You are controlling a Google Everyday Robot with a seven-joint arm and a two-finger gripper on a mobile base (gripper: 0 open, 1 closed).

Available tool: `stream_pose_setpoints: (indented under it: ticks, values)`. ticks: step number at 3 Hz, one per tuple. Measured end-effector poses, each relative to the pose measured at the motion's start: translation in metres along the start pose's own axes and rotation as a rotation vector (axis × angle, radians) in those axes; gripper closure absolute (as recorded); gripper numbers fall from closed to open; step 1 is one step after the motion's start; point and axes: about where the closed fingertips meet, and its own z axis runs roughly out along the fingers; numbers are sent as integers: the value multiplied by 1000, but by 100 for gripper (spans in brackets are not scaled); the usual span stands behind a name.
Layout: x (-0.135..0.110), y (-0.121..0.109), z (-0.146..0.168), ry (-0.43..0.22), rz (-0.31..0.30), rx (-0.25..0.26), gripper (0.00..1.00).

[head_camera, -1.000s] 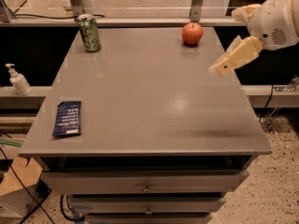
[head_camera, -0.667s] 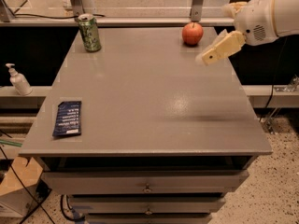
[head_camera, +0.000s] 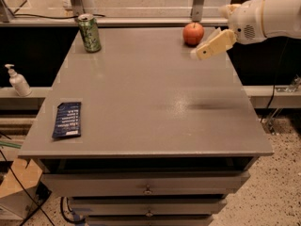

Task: Move apple near green can

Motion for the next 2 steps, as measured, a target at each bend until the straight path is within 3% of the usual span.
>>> stream_pose_setpoints:
  ticks: [1, 2]
  values:
    - [0, -5, 11, -36, 32, 30, 0]
    - [6, -30, 45, -112, 102, 112, 0]
